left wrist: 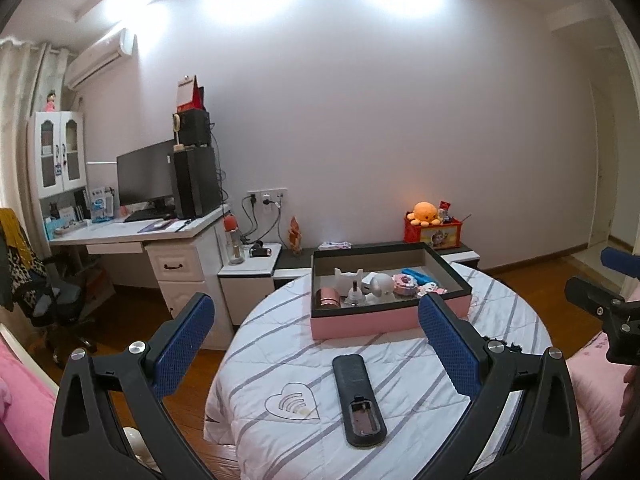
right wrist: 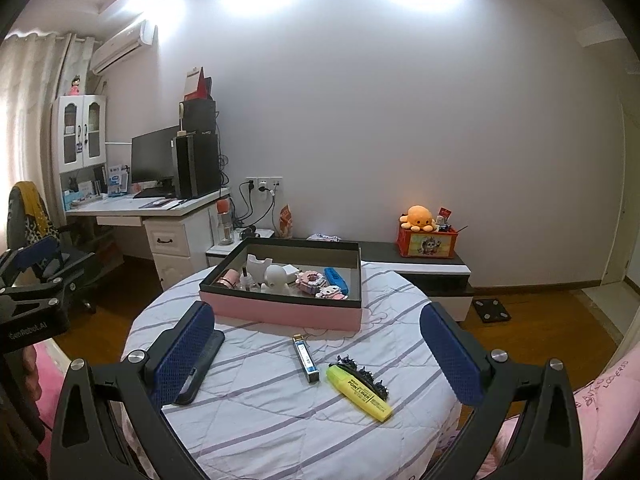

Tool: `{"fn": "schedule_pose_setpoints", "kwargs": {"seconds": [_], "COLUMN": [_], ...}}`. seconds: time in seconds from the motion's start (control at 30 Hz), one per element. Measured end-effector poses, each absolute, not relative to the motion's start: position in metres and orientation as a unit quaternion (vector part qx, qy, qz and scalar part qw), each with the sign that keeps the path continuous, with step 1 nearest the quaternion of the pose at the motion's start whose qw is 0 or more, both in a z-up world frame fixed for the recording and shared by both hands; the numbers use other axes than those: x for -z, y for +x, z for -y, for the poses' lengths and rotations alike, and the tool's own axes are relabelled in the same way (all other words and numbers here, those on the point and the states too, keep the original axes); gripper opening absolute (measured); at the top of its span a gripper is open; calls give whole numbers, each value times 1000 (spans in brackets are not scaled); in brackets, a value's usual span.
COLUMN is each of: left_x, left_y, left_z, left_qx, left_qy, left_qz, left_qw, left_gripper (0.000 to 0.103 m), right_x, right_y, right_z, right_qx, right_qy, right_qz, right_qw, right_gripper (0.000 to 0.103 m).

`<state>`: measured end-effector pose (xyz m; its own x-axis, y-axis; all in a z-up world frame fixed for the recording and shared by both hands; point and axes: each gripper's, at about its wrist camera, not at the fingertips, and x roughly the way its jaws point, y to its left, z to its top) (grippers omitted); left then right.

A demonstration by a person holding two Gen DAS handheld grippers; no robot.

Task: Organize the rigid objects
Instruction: 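Withdraw both grippers from the box toward the remaining items, then grasp the black remote with the left gripper while the right grasps the yellow highlighter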

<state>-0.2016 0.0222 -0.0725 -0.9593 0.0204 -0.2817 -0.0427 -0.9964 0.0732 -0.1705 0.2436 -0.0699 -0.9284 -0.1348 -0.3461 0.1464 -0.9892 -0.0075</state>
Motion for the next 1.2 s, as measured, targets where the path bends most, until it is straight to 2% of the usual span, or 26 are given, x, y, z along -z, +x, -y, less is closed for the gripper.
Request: {"fn": "schedule_pose_setpoints", "kwargs": {"seconds": [0.77, 1.2], "left_x": [95, 174], "left_y": [-226, -279], "left_z": [-43, -54], "left_qx": [-980, -937], "left_qy": [-189, -344], "left_qz": [-60, -30], "left_qw": [26, 57], "left_gripper": [103, 103], "right_x": [93, 157], "right_y": [-190, -224], "right_z": [-256, -287], "right_qx": [973, 949], "right_qy": [220, 309], "right_qz": [-6, 13], "right_qw": [76, 54], "right_gripper": [103, 103]}}
